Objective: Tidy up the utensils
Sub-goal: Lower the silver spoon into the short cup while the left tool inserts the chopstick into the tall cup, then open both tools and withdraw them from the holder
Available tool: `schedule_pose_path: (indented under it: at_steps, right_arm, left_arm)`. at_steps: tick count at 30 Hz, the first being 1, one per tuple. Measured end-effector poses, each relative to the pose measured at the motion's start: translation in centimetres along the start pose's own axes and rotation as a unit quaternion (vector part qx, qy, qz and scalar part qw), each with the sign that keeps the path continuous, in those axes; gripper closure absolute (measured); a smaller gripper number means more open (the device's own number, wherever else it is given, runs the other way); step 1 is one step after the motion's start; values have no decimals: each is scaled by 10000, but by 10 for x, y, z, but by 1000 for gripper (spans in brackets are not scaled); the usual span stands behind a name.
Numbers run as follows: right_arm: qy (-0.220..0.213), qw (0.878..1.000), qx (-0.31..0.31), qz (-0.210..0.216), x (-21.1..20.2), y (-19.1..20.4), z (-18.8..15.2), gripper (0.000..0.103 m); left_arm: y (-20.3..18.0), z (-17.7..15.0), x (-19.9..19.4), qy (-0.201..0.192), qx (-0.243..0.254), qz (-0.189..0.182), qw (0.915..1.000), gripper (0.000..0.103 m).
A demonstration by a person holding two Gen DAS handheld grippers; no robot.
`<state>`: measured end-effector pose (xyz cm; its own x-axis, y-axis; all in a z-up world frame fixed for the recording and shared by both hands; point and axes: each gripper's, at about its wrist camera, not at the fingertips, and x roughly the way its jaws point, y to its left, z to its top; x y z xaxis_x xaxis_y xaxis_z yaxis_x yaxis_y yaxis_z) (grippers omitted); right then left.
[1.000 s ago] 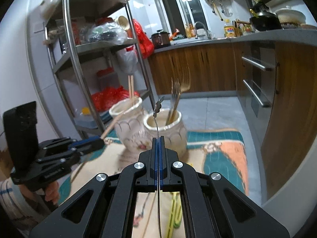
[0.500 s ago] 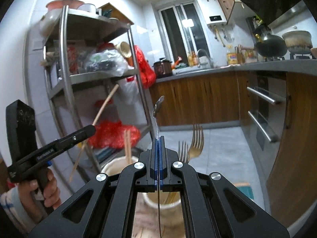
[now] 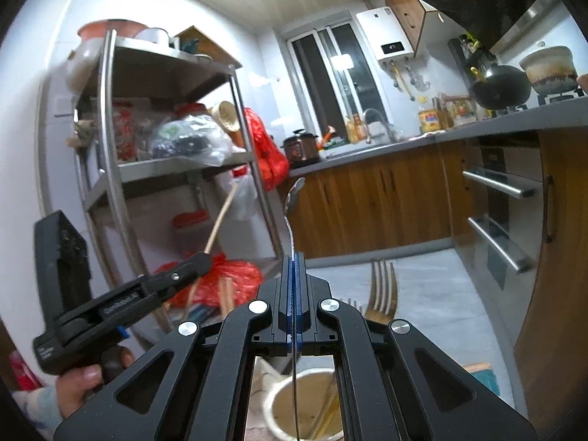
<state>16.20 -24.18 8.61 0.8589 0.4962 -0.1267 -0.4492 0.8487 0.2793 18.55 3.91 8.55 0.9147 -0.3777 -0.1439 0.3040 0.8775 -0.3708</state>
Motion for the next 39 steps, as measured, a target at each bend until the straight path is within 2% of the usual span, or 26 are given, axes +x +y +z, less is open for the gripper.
schedule_pose_path:
  at_steps: [8,18,23,33,36,37,39]
  right_arm:
    - [136,9993,-284,-200,20,3,-18,101]
    - [509,9976,-447,-136,11,2,-37,101]
    - [790,9957,-479,-82,13,3,-48,101]
    - [1256,9914,-349,-144,22,3,-58,101]
    - [1266,9912,-348,-144,21,4,-58,95]
    - [1253,9914,-340,-137,20,3,-57,91]
    - [1211,9921,-295,-132,17,2,-56,90]
  left_arm:
    - [-11,-22,-2,-101,645,501,9966,97]
    - [-10,-41,-20,190,1057,671,9919,97]
    - [-5,-46,-27,438,914,774,9918,97]
    - [-10,-48,-32,571,1011,893,9892,97]
    - [-13,-48,-35,604,1093,885,9882,95]
    - [-14,-48,-36,618,1118,883,9879,93]
    - [-17,-48,-40,623,1189,899,9869,88]
